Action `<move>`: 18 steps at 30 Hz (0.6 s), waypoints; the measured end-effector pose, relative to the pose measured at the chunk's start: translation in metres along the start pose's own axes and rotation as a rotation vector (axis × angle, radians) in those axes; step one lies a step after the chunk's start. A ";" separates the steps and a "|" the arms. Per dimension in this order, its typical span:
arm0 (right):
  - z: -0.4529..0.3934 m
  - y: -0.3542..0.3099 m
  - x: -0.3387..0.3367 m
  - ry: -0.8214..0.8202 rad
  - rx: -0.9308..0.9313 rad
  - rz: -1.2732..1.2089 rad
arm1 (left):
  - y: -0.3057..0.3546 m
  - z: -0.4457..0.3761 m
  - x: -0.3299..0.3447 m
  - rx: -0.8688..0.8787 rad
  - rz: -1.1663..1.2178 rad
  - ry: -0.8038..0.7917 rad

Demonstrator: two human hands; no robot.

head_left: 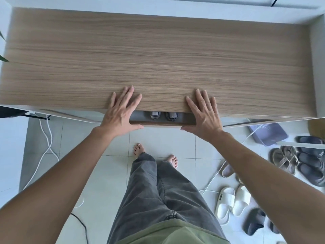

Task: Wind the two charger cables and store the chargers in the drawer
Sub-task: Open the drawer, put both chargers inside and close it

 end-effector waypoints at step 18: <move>-0.007 0.004 0.003 0.171 0.122 -0.123 | 0.005 -0.012 -0.004 -0.073 0.116 0.315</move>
Point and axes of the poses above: each hand's wrist, its own z-axis away from the middle knuckle, its own x-axis out of the palm, y = z × x, the point moved 6 cm from there along -z, towards the middle knuckle, and after that the axes turned 6 degrees about y, right-handed, at the moved point
